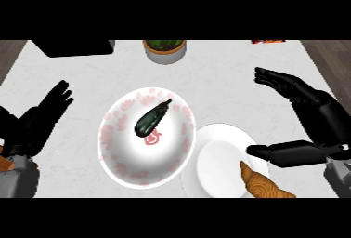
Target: Pick the eggplant from the plate and place it in the bowl
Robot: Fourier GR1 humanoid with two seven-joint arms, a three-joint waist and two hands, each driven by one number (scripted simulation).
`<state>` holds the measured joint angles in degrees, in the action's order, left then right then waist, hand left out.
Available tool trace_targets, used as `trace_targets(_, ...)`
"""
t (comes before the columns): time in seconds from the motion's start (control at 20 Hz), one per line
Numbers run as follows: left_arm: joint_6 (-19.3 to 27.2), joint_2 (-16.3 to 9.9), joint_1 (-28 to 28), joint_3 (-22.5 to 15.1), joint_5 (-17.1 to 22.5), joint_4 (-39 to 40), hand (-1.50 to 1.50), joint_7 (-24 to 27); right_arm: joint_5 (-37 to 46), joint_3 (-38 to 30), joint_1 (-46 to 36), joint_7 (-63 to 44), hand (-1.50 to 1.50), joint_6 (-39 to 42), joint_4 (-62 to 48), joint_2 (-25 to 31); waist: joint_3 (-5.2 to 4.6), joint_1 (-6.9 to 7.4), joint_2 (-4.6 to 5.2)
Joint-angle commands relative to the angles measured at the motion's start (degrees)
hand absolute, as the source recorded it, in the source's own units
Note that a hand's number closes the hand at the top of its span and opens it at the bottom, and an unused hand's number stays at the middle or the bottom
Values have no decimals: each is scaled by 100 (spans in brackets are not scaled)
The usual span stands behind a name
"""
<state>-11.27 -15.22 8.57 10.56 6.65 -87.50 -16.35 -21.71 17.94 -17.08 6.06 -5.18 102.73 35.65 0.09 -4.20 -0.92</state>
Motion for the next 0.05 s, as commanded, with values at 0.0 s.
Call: trace_targets(0.0, 144, 184, 54, -160, -135, -28, 0, -4, -221, -339, 1653, 645, 150, 409, 1307, 604, -1, 48, 28)
